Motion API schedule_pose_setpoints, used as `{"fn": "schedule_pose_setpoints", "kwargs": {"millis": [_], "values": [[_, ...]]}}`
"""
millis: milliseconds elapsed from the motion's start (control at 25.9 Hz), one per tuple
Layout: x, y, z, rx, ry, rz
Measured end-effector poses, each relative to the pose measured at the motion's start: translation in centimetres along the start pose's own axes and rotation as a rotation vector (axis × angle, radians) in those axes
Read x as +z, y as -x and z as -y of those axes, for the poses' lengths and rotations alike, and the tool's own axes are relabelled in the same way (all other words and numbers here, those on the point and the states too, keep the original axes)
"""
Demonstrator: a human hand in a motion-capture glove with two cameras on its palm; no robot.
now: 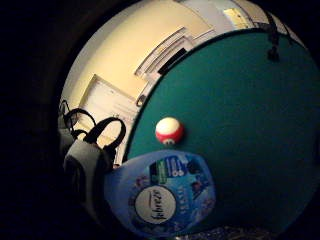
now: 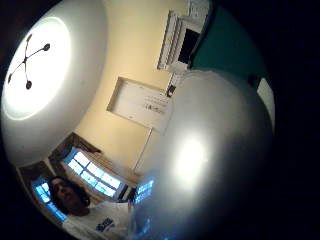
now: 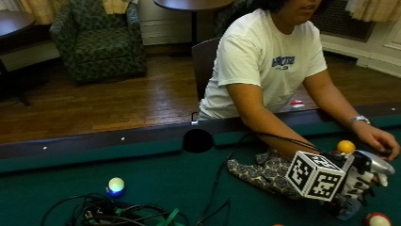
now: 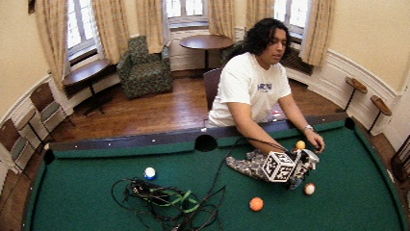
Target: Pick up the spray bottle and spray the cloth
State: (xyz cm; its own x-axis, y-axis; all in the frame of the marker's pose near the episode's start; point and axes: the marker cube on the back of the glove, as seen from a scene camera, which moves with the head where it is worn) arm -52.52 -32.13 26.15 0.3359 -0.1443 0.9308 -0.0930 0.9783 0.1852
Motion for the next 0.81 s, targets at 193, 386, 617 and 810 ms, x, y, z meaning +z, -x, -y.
{"fn": "schedule_pose_setpoints", "kwargs": {"millis": [193, 386, 617, 810], "values": [[0.5, -0.4, 1.0, 0.012, -0.012, 0.028], [0.8, -0.7, 1.3, 0.026, -0.010, 0.045], [0.7, -0.9, 0.7, 0.095, 0.061, 0.061], [-0.2, -1.5, -1.0, 0.162, 0.130, -0.002]]}}
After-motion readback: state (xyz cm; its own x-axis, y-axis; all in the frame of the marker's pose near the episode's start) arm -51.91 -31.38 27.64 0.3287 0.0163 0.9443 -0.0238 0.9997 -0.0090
